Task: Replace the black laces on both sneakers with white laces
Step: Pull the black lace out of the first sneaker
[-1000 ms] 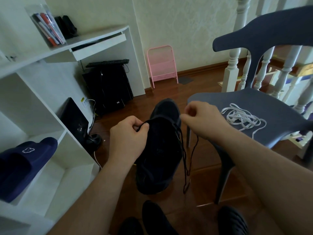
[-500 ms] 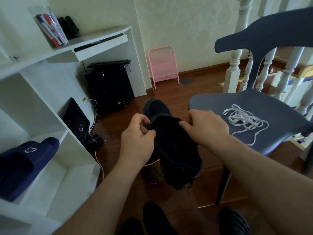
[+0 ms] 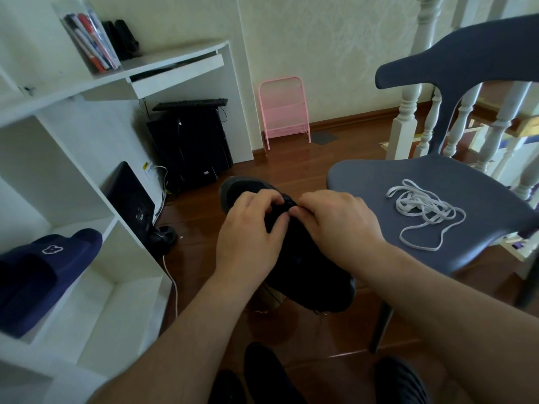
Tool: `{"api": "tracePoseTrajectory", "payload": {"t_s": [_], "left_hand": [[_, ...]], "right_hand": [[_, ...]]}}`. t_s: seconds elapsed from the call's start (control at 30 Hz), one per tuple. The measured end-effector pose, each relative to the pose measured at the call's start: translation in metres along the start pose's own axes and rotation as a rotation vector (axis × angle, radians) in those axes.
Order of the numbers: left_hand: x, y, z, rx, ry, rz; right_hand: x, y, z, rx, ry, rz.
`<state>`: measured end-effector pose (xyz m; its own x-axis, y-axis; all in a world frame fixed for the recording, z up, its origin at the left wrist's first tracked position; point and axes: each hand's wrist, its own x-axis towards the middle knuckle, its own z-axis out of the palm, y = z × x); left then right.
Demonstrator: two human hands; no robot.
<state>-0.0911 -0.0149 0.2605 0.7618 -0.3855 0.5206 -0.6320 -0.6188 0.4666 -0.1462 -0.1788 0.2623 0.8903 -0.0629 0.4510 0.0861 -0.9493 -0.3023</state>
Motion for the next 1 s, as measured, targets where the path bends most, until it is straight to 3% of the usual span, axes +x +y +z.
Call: {"api": "tracePoseTrajectory", "payload": {"t_s": [0.2, 0.3, 0.43, 0.57, 0.63, 0.67, 0.73, 0.87, 0.93, 1.0], "left_hand": [[0.004, -0.006, 0.004, 0.001, 0.103, 0.067], [0.004, -0.006, 0.004, -0.118, 0.130, -0.046], [0.005, 0.000, 0.003, -0.631, 0.079, -0.299], [0.013, 0.002, -0.018, -1.135, 0.066, -0.285], [0.018, -0.003, -0.033, -1.226, 0.134, -0.343], [0.019, -0.008, -0.036, -1.165, 0.157, -0.394], [0.020, -0.018, -0.035, -0.798, 0.122, -0.457], [0.008, -0.012, -0.018, -0.042, -0.227, -0.263], [0.004, 0.001, -0.007, 0.115, -0.332, -0.203], [0.006, 0.003, 0.000, 0.216, -0.324, -0.174]], "right_hand": [[-0.005, -0.003, 0.003, 0.006, 0.015, -0.052], [-0.007, 0.002, 0.006, 0.013, 0.010, -0.022], [0.000, 0.023, 0.010, -0.012, 0.014, 0.130], [0.002, 0.054, 0.015, -0.040, -0.021, 0.302], [-0.001, 0.061, 0.015, -0.024, -0.049, 0.324], [-0.002, 0.061, 0.014, -0.015, -0.063, 0.301], [-0.004, 0.053, 0.012, -0.011, -0.080, 0.225], [-0.006, 0.031, 0.009, -0.014, -0.064, 0.155], [-0.007, 0.023, 0.008, -0.012, -0.047, 0.129], [-0.009, 0.015, 0.007, 0.000, -0.022, 0.083]]}}
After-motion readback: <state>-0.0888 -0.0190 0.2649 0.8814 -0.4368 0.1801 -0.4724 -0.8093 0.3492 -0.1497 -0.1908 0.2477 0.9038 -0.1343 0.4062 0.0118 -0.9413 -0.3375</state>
